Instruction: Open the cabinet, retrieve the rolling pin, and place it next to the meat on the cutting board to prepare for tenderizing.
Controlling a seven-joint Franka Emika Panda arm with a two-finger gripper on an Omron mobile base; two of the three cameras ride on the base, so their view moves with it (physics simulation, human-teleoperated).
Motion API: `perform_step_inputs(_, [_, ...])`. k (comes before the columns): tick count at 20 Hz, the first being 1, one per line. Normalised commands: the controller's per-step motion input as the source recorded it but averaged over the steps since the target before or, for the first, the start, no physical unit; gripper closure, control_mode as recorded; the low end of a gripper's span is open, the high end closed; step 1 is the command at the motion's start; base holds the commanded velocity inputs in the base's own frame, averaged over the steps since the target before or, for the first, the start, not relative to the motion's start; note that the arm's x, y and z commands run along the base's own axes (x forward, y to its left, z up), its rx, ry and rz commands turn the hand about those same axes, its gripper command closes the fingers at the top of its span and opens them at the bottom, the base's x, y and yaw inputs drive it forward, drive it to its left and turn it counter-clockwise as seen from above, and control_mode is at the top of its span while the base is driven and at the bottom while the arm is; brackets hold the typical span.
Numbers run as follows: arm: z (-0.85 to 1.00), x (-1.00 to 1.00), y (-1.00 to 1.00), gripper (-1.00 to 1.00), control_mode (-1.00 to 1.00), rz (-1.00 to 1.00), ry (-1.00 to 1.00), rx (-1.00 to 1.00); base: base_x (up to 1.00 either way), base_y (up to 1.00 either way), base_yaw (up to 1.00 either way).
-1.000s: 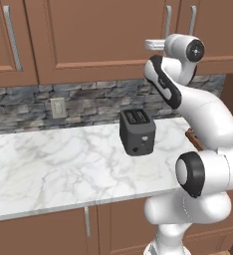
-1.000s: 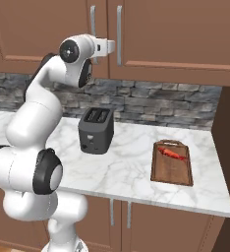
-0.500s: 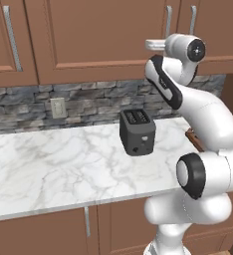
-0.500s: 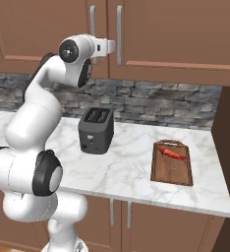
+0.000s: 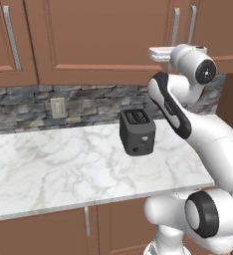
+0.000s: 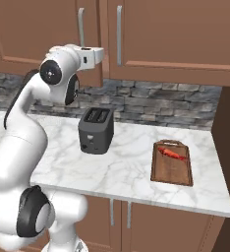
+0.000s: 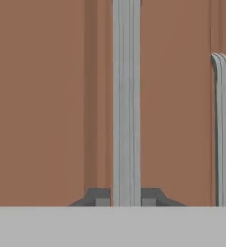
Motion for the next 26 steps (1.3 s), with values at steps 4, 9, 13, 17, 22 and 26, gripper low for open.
perform_step_inputs(4, [-0.05, -0.92, 0.58, 1.00, -1.00, 0.00, 0.00, 0.00, 0.00, 0.00, 0.00])
perform_step_inputs(9, [-0.07, -0.97, 0.50, 1.00, -1.00, 0.00, 0.01, 0.00, 0.00, 0.00, 0.00])
perform_step_inputs(13, [-0.15, -0.93, 0.49, 1.00, -1.00, 0.00, 0.01, 0.02, 0.00, 0.00, 0.00])
perform_step_inputs(17, [-0.08, -0.31, 0.47, -1.00, -1.00, 0.00, 0.02, 0.00, 0.00, 0.00, 0.00])
perform_step_inputs(22, [0.05, -0.34, -0.12, -1.00, -1.00, 0.00, 0.00, 0.17, 0.00, 0.00, 0.00])
perform_step_inputs(26, [0.34, -0.65, -0.30, -1.00, -1.00, 0.00, 0.05, 0.30, 0.00, 0.00, 0.00])
